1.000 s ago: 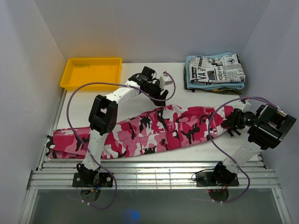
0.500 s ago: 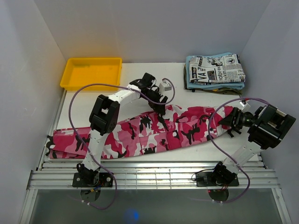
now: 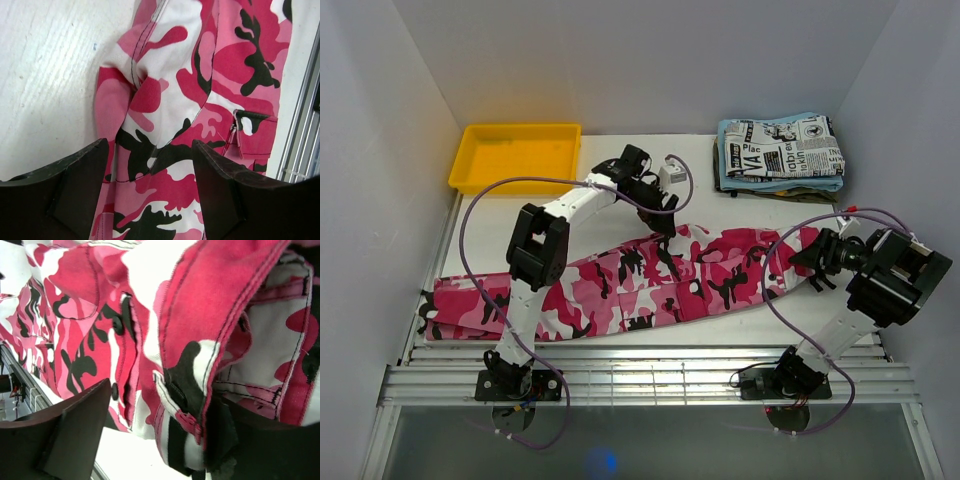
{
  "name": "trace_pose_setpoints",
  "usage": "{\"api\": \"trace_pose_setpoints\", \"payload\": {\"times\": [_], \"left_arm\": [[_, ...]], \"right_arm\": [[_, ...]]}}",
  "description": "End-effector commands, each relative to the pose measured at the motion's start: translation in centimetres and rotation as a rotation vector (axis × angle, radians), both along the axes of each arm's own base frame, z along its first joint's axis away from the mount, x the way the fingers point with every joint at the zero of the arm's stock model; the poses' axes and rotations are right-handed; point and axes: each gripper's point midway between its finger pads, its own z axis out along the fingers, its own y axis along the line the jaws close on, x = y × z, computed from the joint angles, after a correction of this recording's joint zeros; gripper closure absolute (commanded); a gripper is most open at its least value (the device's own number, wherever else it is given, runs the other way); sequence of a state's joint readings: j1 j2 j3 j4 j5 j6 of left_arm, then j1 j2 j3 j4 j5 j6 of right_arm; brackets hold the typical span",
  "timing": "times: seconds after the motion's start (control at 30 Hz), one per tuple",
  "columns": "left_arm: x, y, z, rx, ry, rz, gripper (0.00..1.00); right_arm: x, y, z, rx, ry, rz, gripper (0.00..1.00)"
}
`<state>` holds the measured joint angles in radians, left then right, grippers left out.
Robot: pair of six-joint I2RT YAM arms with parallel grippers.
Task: Fold and stack the trousers
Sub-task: Fold the trousers
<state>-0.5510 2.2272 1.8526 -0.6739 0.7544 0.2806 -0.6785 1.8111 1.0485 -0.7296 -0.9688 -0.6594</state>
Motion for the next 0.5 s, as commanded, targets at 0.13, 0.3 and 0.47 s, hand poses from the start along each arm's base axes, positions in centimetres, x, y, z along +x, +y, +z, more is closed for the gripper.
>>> {"api": "trace_pose_setpoints", "payload": {"times": [0.13, 0.3, 0.47], "left_arm": [[0.7, -1.7, 4.4, -0.105, -0.022, -0.037, 0.25], [-0.1, -2.1, 4.4, -0.121, 0.001, -0.068, 0.30], [-1.2, -2.5, 2.9, -0.093, 0.021, -0.088, 0.33]], "right_arm": [[0.1, -0.4, -4.0, 0.050, 0.087, -0.039, 0.25], [0.2, -1.3, -4.8, -0.012, 0.121, -0.066, 0.19], [-0.5, -1.2, -5.7, -0.002, 0.174, -0.061, 0.17]]}}
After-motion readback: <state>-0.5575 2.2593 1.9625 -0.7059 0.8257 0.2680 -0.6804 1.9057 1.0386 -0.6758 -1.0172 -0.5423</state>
